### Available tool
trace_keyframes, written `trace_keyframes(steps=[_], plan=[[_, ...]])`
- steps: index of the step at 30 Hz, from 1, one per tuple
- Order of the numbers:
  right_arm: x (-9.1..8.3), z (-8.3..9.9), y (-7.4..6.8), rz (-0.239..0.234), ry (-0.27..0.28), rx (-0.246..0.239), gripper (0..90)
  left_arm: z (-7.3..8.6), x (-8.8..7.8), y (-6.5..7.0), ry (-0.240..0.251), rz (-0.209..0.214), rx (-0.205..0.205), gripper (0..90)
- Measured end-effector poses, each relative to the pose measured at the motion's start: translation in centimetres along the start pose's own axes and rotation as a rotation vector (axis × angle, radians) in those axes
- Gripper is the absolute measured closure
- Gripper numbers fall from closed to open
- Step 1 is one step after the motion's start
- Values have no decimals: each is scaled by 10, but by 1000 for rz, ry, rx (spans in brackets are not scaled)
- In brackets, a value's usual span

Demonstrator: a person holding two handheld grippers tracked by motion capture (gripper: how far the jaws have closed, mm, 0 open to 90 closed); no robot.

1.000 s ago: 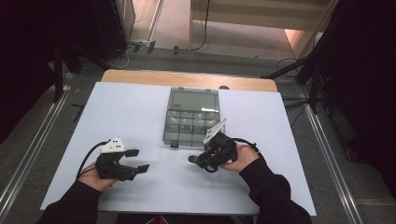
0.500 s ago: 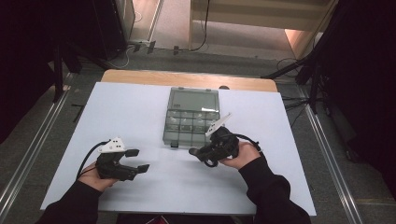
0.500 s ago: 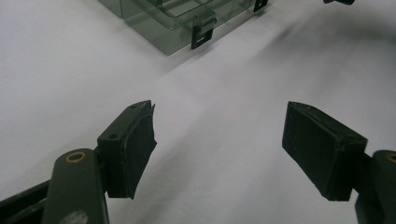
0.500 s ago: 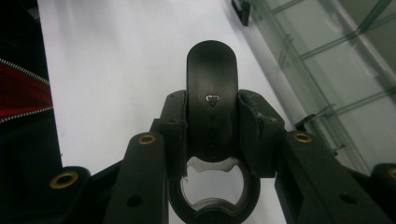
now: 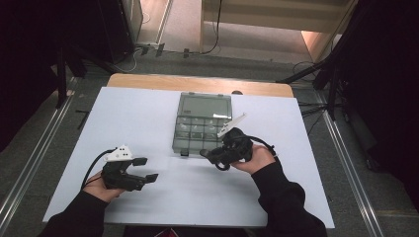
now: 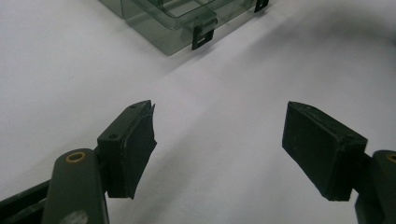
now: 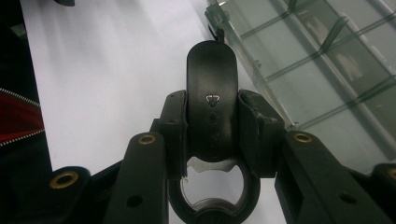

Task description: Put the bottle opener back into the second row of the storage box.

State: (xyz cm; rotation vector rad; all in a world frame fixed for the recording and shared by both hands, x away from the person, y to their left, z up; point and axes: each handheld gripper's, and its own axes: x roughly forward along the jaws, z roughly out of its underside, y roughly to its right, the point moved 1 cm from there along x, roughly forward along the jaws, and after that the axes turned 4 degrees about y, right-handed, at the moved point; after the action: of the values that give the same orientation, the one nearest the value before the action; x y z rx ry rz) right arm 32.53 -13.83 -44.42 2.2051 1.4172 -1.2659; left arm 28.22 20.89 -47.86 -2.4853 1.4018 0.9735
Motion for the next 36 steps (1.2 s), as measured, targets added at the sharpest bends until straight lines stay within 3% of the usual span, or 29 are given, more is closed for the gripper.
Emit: trace_keyframes(steps=[19, 36], plan=[[0, -23, 17, 8, -15, 0, 663, 0, 0, -1, 0, 3, -5, 252], [10, -43, 30, 9, -45, -58, 663, 0, 0, -1, -1, 5, -3, 252]])
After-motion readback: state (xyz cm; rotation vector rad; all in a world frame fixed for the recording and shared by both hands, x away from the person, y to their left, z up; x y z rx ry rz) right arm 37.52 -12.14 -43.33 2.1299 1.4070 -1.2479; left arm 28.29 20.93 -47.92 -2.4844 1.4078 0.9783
